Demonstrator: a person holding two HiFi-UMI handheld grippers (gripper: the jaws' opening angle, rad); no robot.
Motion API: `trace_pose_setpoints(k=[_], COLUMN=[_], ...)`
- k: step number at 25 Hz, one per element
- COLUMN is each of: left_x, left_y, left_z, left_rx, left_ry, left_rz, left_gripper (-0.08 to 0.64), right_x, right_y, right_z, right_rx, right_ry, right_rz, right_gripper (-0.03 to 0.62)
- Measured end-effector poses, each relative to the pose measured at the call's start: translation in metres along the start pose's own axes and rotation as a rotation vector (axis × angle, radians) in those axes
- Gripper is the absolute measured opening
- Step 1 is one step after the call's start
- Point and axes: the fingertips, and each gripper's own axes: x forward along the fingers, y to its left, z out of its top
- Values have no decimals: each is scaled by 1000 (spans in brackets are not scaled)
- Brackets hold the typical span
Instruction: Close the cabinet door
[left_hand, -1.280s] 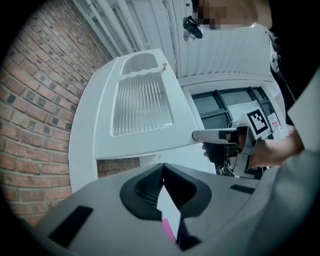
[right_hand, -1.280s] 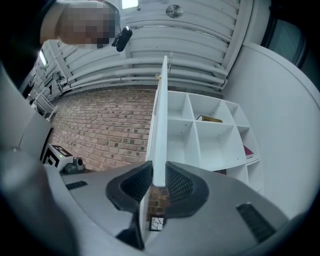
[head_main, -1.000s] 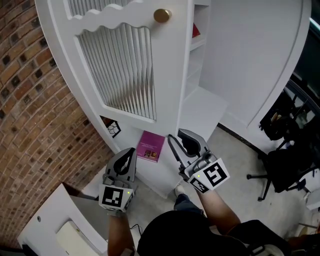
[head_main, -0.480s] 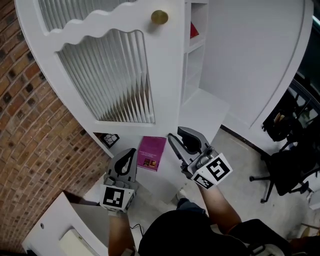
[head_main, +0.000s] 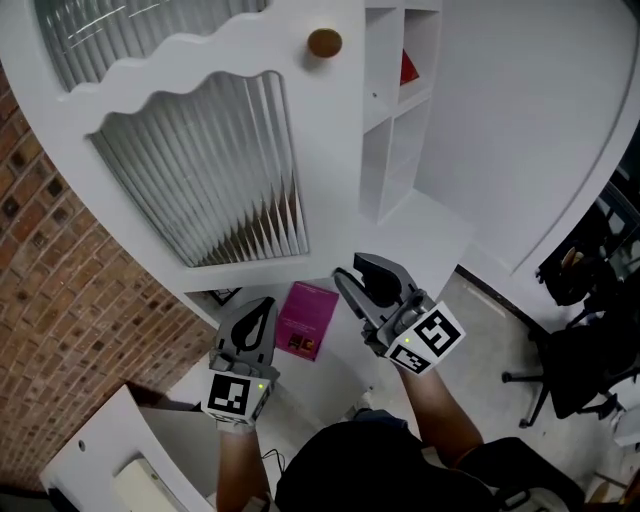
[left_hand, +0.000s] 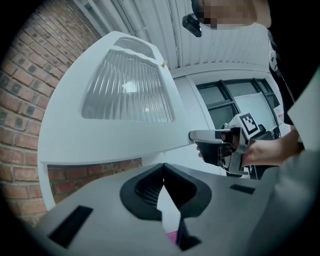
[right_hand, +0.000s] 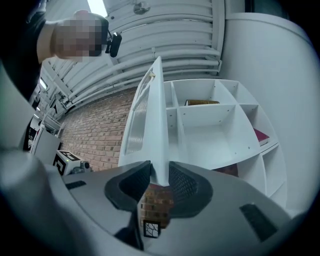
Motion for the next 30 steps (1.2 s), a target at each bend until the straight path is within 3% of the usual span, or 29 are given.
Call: trace_pose_setpoints(k=[14, 30], left_x=[43, 71], left_y=[43, 65], left_z=[-9, -21], left_rx=[25, 22], left_ry=[47, 95], left_rz=[157, 277], left_gripper=[8, 7], right_x=[60, 108], right_y=[-57, -84], right_z=[-16, -29], right_rx=[82, 114], right_ry=[10, 20], right_rz=[145, 247], right_gripper=[120, 121])
